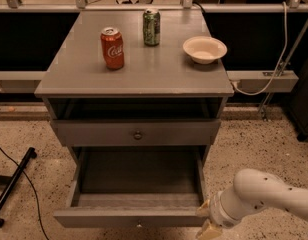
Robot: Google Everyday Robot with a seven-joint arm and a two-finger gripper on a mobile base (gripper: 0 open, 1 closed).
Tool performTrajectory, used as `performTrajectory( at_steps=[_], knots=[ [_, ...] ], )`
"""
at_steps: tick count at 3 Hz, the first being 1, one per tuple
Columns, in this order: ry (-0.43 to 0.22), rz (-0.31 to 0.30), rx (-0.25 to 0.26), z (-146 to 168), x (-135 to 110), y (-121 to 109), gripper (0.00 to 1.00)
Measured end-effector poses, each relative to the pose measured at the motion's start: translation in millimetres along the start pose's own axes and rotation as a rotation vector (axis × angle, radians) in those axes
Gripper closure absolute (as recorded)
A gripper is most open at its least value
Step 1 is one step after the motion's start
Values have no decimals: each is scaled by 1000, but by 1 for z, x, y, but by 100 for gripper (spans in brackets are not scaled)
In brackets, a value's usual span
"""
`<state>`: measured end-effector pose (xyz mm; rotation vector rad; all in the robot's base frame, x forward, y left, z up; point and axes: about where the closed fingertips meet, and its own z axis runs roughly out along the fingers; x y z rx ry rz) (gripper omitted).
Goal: Close middle drawer
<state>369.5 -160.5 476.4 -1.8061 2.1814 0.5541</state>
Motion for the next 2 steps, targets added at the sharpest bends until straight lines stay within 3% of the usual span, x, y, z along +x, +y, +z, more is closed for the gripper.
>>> performTrajectory(
  at_steps=[1,2],
  knots=[
    [-14,-27,-21,29,8,5,68],
    [-34,-55,-39,59,7,6,97]
  ],
)
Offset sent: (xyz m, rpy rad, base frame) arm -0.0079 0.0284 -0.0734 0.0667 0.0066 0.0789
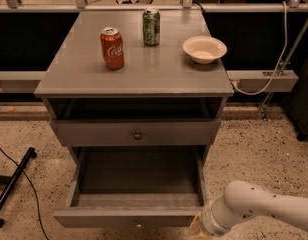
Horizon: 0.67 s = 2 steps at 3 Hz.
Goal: Close middle drawer
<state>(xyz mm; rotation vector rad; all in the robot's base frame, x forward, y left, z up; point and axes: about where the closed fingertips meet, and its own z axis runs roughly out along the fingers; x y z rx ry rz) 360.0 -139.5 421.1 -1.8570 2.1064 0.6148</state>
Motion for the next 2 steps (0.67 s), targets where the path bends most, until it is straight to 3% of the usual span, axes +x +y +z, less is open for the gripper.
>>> performTrajectory(
  at_steps=[2],
  knots=[
    [3,-39,92,34,0,-18,100]
  ],
)
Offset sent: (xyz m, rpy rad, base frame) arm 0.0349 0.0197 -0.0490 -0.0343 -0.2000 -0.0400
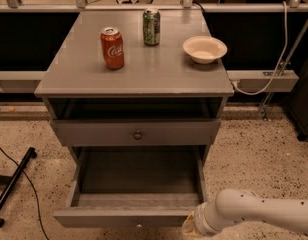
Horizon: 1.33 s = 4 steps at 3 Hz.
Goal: Close middle drawer
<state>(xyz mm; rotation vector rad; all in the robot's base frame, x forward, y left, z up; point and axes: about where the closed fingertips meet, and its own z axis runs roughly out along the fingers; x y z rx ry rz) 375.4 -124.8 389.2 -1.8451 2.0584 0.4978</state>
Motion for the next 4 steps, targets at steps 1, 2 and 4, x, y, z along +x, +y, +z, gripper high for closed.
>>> performTrajectory(
  at_steps=[1,2,4],
  knots=[
    [7,-8,46,13,1,-13,100],
    [4,-55,68,31,-15,-36,100],
    [-35,-171,93,53,-68,-94,100]
  ],
)
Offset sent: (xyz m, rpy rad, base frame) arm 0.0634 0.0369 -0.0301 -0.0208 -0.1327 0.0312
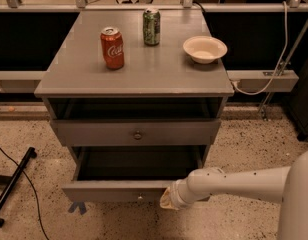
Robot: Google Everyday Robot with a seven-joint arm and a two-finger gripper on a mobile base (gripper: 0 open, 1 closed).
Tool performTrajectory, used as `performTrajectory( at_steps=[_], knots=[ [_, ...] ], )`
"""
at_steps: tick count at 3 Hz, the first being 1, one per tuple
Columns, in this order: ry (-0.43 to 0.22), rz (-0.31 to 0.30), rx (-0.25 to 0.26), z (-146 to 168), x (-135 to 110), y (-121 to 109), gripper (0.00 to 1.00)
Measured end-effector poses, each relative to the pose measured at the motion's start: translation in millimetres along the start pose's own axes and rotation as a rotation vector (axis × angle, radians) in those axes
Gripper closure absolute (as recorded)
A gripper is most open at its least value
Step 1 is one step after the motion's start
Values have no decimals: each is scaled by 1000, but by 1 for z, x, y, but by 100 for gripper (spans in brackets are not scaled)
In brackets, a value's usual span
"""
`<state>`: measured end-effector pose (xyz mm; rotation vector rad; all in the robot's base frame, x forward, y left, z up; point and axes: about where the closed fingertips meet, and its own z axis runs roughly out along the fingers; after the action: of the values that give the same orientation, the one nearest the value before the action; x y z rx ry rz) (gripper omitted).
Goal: Close middle drawer
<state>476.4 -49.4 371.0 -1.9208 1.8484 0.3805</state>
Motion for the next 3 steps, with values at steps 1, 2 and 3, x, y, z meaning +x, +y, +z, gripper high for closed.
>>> performTrajectory(
  at_steps=[1,2,3],
  knots=[
    [1,-4,63,4,-11,-48,100],
    [1,-4,63,4,-11,-48,100],
    [-52,1,103,9,-6,-49,100]
  ],
)
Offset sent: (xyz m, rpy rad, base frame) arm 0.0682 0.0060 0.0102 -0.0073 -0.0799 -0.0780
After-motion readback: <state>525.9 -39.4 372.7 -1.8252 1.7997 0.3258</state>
